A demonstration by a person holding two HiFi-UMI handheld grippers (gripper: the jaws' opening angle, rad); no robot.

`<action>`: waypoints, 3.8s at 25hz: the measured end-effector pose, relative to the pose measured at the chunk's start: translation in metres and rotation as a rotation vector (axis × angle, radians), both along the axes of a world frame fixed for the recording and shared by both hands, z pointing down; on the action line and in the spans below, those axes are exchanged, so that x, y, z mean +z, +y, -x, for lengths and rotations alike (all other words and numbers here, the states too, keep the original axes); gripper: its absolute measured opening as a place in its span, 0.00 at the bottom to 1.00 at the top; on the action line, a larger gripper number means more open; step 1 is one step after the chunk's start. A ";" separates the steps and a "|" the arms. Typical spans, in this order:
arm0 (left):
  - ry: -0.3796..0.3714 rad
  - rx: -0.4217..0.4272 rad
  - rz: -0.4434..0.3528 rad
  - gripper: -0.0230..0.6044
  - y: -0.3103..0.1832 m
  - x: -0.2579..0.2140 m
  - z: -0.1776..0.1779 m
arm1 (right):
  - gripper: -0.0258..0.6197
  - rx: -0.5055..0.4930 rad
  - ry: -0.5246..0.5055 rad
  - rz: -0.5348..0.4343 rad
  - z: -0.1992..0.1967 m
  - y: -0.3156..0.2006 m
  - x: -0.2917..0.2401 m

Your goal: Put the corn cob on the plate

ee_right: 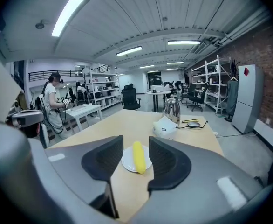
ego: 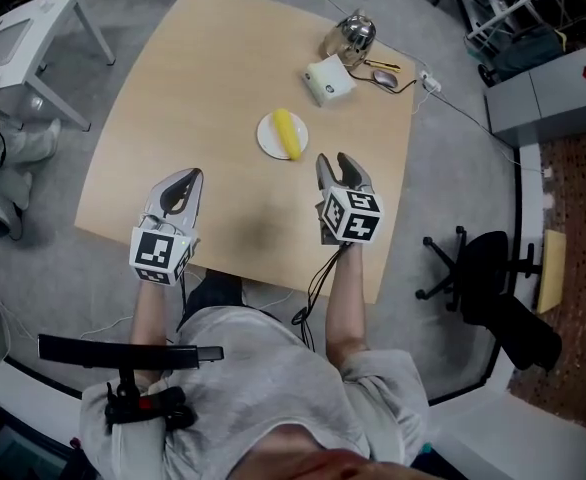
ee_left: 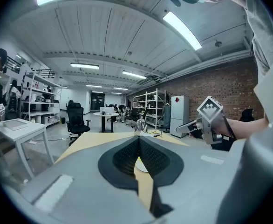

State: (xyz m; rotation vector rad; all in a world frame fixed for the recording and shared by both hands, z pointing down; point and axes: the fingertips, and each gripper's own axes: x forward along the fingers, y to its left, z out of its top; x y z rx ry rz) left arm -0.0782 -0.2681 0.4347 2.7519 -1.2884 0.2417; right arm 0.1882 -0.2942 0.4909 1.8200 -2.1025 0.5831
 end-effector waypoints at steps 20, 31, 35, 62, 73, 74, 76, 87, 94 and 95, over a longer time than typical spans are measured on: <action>0.029 0.067 -0.087 0.07 0.066 -0.043 -0.018 | 0.25 0.056 -0.009 -0.155 -0.002 0.095 -0.053; 0.036 0.086 -0.119 0.07 0.106 -0.059 -0.023 | 0.21 0.082 -0.007 -0.220 0.000 0.151 -0.077; 0.038 0.092 -0.130 0.07 0.119 -0.065 -0.024 | 0.20 0.093 -0.018 -0.241 0.000 0.172 -0.083; 0.013 0.089 -0.182 0.07 0.151 -0.077 -0.023 | 0.09 0.133 -0.001 -0.348 -0.002 0.229 -0.099; 0.015 0.099 -0.190 0.07 0.155 -0.081 -0.026 | 0.05 0.137 0.002 -0.361 -0.001 0.233 -0.104; 0.015 0.100 -0.191 0.07 0.155 -0.081 -0.026 | 0.05 0.136 0.003 -0.362 -0.001 0.233 -0.105; 0.014 0.102 -0.191 0.07 0.155 -0.081 -0.026 | 0.05 0.134 0.005 -0.364 -0.001 0.233 -0.105; 0.005 0.106 -0.186 0.07 0.154 -0.075 -0.026 | 0.05 0.121 0.002 -0.362 0.001 0.230 -0.100; 0.002 0.109 -0.187 0.07 0.156 -0.076 -0.025 | 0.05 0.115 0.002 -0.365 0.004 0.231 -0.100; 0.002 0.110 -0.188 0.07 0.156 -0.077 -0.024 | 0.05 0.116 0.003 -0.365 0.005 0.232 -0.101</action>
